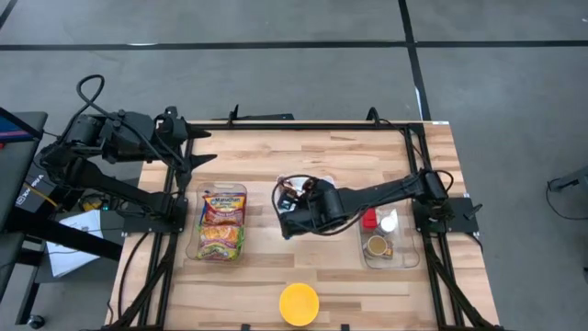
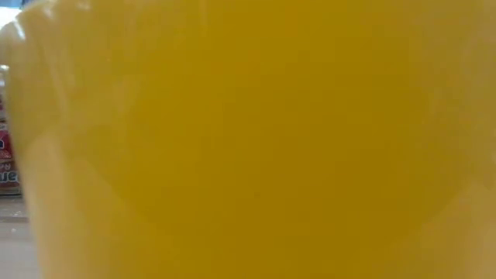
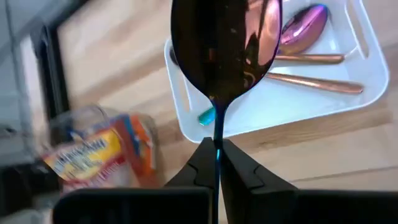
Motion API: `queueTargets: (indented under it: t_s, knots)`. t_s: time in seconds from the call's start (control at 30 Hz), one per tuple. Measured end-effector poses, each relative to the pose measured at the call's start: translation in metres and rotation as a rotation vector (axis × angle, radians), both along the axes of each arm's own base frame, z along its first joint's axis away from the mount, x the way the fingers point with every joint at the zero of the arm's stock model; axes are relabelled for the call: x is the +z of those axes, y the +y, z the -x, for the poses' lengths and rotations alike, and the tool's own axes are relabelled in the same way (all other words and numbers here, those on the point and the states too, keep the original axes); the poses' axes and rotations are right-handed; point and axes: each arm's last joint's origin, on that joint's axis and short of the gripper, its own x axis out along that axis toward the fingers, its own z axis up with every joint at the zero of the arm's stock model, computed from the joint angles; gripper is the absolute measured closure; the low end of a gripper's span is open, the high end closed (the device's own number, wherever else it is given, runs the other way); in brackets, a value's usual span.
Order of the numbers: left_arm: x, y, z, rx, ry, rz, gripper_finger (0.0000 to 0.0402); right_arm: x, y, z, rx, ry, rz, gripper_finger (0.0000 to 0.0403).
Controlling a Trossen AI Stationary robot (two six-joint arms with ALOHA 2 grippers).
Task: Pick & Place Food Item
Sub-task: Put the violet spoon into the white bin
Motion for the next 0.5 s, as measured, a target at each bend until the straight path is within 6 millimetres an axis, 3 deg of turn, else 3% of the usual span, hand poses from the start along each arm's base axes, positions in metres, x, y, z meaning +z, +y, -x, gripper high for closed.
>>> queueTargets:
  t_s: [0.17,0.3,0.5]
  knots:
    - [0.000,0.000,0.000,0.000,-0.001,0.000,0.0137,-0.001,-0.009,-0.007,-0.095,-0.086,-0.024,0.0402]
    - [0.000,0.000,0.000,0.005,-0.005,0.009,0.0137,-0.007,-0.030,-0.018,-0.165,-0.121,-0.028,0.0401]
    - [0.000,0.000,0.000,0.014,-0.012,0.025,0.0137,-0.014,-0.063,-0.019,-0.237,-0.051,-0.023,0.0401]
